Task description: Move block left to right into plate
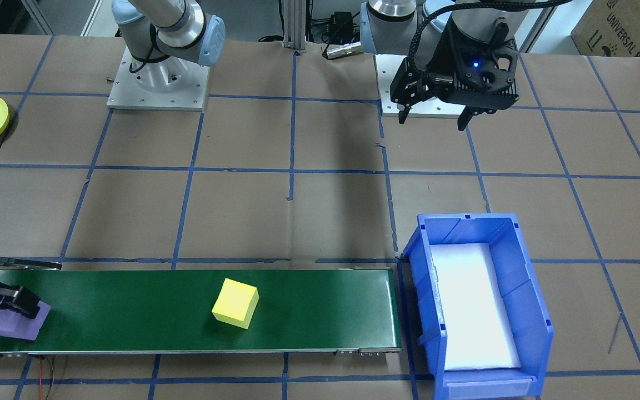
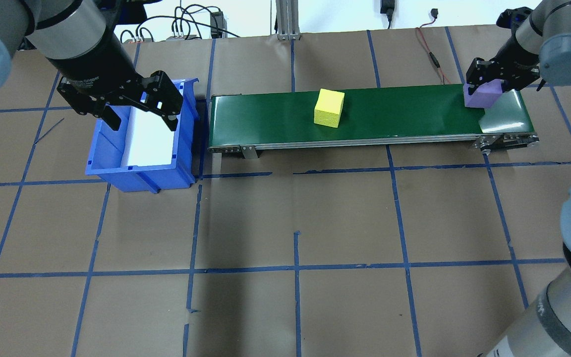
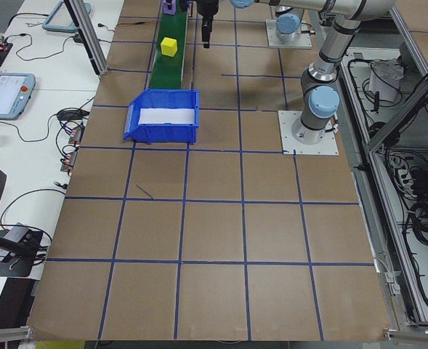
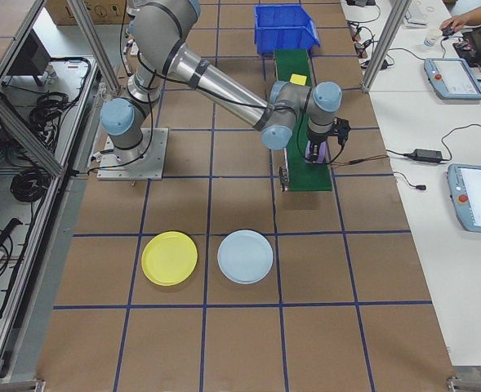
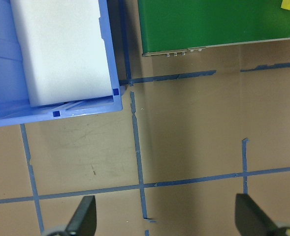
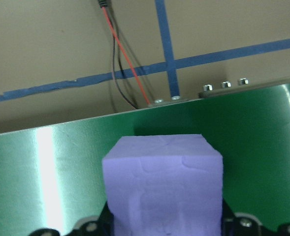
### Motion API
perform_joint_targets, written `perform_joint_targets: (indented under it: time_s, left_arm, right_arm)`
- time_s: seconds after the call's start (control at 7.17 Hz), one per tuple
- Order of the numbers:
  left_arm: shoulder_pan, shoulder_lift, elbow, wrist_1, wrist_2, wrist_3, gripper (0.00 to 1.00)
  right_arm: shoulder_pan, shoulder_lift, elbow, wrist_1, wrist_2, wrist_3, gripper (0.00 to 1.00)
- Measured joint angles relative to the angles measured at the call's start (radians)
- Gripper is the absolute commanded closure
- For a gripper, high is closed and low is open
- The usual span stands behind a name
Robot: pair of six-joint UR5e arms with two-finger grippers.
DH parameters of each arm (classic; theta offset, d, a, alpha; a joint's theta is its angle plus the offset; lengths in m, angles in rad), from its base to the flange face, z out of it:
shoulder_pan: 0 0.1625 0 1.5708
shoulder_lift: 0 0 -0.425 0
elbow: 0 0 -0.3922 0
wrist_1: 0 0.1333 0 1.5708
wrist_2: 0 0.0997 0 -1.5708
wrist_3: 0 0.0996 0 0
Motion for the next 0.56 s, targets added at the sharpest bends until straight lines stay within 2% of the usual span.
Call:
perform_joint_targets:
  time_s: [0.28, 0.56]
  left_arm:
    - [0.000, 0.000, 0.000, -0.001, 0.000, 0.001, 0.00]
    - [0.000, 0.000, 0.000, -0.002, 0.000, 0.000, 0.00]
  right_arm:
    - [-0.141, -0.051, 0.012, 0.034, -0.084, -0.231, 0.74]
    - [-0.355, -0.084, 0.037, 0.094, -0.097, -0.496, 0.74]
